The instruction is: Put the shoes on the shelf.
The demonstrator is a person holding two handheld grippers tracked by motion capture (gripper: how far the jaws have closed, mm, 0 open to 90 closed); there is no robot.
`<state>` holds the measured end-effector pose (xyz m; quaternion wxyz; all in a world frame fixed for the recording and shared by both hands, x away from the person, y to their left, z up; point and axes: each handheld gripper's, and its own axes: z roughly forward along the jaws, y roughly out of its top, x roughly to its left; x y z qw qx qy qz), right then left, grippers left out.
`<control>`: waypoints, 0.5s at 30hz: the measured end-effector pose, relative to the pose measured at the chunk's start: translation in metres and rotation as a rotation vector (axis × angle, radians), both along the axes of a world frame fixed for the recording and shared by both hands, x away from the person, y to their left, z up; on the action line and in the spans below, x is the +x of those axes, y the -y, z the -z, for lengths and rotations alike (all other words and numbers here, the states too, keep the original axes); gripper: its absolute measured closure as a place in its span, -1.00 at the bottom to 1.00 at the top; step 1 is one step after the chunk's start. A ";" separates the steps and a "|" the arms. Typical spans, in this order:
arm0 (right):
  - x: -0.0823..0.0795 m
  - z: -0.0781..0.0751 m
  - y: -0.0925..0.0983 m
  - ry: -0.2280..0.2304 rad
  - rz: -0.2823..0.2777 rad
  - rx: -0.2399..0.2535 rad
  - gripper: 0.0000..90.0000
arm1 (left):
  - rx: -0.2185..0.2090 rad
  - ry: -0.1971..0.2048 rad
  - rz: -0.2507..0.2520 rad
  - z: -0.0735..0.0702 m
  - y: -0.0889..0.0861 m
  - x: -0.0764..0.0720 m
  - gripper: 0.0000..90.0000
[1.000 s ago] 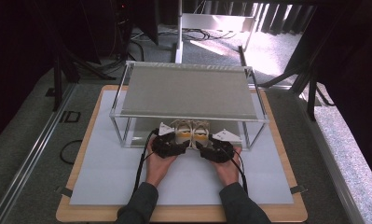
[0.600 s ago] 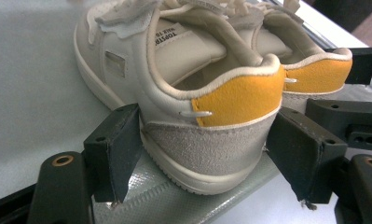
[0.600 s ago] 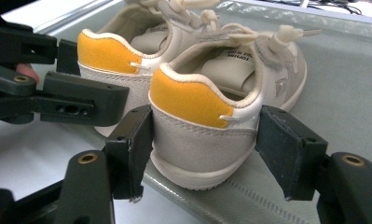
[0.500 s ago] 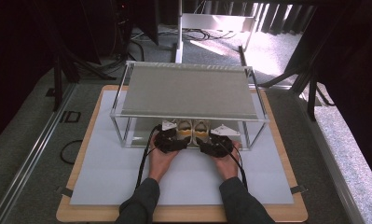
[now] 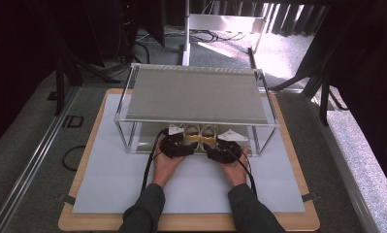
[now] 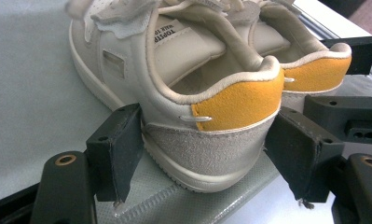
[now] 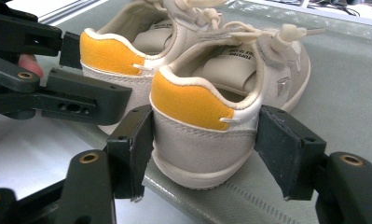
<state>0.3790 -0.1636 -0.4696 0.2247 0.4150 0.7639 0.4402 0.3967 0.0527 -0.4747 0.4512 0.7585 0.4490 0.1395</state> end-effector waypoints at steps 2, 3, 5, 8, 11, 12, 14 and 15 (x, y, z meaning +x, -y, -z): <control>0.000 0.000 0.000 0.001 0.007 0.000 -0.21 | -0.003 0.000 -0.013 0.000 0.001 -0.001 -0.41; 0.000 0.000 -0.001 0.000 0.010 -0.002 -0.22 | -0.001 0.003 -0.022 0.001 0.001 -0.001 -0.43; -0.001 0.000 -0.001 -0.003 0.017 -0.009 -0.23 | 0.002 0.003 -0.026 0.001 0.001 -0.002 -0.46; -0.004 -0.002 -0.002 -0.001 0.014 -0.018 -0.27 | 0.000 -0.015 -0.052 0.000 -0.001 -0.005 -0.53; -0.011 -0.005 -0.001 0.013 0.012 -0.013 -0.28 | -0.018 -0.009 -0.062 0.000 -0.007 -0.010 -0.54; -0.014 -0.007 0.001 0.017 0.012 -0.012 -0.28 | -0.023 -0.009 -0.067 -0.001 -0.009 -0.012 -0.54; -0.019 -0.009 0.003 0.025 0.010 -0.011 -0.29 | -0.034 0.005 -0.068 -0.003 -0.015 -0.018 -0.54; -0.022 -0.011 0.005 0.035 0.008 -0.013 -0.29 | -0.032 0.018 -0.071 -0.005 -0.018 -0.022 -0.54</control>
